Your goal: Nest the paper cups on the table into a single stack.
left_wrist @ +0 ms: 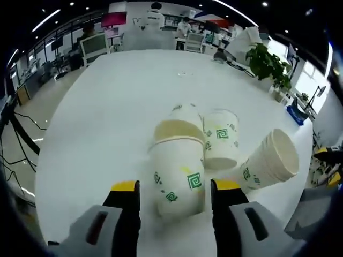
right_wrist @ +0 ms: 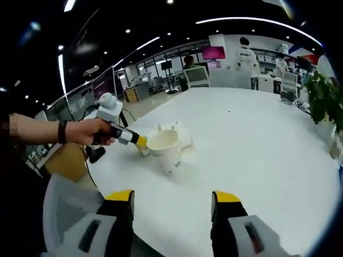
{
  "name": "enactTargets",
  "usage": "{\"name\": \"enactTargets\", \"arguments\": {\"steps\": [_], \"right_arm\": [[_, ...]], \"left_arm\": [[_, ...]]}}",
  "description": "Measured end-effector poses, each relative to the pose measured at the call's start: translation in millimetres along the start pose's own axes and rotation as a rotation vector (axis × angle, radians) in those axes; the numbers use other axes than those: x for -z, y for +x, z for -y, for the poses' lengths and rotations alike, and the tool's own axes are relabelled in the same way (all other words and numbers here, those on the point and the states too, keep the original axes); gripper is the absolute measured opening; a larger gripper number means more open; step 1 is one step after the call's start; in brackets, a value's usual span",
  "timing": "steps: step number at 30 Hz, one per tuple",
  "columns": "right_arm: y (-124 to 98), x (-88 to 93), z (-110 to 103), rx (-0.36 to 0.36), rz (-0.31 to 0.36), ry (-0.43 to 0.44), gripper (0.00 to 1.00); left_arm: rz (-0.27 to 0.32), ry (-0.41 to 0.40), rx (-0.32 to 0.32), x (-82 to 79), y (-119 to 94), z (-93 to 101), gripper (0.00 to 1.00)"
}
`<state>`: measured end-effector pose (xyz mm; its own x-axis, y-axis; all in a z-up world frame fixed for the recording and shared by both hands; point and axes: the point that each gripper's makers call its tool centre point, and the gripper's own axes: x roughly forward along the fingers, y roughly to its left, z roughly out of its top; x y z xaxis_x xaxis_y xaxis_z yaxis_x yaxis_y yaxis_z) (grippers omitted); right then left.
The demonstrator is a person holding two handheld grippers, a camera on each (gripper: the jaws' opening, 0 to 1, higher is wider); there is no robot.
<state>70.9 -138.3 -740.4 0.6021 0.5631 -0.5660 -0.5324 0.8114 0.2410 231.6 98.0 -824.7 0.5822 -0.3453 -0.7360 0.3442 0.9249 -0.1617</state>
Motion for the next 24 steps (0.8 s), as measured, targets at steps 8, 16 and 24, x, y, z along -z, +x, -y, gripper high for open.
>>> {"name": "enactTargets", "arguments": {"steps": [8,16,24], "right_arm": [[-5,8.0,2,0.015,0.004,0.031,0.56],[4,2.0,-2,-0.001,0.004,0.019,0.55],[22,-8.1,-15,-0.064,-0.007,-0.012,0.53]], "left_arm": [[-0.001,0.030,0.003,1.7,2,0.1,0.37],[-0.003,0.063,-0.003,17.7,-20,-4.3,0.35],[0.030,0.073,0.007,38.3,-43,-4.5,0.34]]}}
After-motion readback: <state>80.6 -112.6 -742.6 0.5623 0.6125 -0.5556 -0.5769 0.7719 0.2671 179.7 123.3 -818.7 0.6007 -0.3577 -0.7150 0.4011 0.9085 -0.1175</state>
